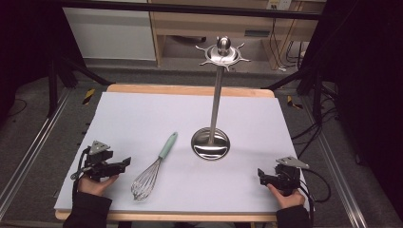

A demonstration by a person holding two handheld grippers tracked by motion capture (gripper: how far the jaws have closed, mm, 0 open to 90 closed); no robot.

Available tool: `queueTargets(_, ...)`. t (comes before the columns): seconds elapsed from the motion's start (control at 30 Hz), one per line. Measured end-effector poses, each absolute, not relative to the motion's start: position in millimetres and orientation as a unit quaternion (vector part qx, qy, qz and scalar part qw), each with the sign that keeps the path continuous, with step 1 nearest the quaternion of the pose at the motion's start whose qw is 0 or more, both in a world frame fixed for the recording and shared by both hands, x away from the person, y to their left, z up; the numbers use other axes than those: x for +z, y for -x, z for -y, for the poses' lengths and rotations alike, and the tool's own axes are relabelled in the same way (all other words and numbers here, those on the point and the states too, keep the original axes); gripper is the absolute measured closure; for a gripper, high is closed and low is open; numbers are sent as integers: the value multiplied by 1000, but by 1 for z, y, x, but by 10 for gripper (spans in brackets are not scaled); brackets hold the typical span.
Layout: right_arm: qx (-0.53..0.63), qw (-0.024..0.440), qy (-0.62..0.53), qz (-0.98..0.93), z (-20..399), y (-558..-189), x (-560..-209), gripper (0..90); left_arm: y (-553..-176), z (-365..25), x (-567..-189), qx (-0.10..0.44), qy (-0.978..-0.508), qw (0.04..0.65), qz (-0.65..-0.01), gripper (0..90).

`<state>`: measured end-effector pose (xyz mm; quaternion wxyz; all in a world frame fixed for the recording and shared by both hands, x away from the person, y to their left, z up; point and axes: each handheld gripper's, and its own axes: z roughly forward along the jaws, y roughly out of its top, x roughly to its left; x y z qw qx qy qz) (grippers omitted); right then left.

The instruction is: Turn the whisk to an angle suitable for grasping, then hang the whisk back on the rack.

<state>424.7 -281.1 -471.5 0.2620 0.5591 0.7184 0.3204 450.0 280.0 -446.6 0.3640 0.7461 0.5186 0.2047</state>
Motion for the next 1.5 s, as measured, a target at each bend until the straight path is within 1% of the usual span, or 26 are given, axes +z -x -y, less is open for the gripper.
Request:
queueTargets(0.47, 327, 269, -559, -713, 280, -420, -468, 109, -443, -255, -432, 196, -762, 373, -492, 195)
queueTargets(0.63, 325, 270, -558, -714, 279, -421, -468, 109, -441, -244, -427, 198, -768, 371, -483, 194)
queueTargets(0.8, 320, 274, -558, -716, 279, -421, -469, 109, -442, -237, -420, 188, -778, 368, -473, 195)
queueTargets(1.13, 317, 274, -556, -718, 279, -421, -468, 107, -446, -222, -412, 175, -799, 356, -452, 223)
queueTargets(1.5, 318, 273, -554, -719, 279, -421, -468, 108, -454, -202, -398, 175, -813, 346, -434, 259)
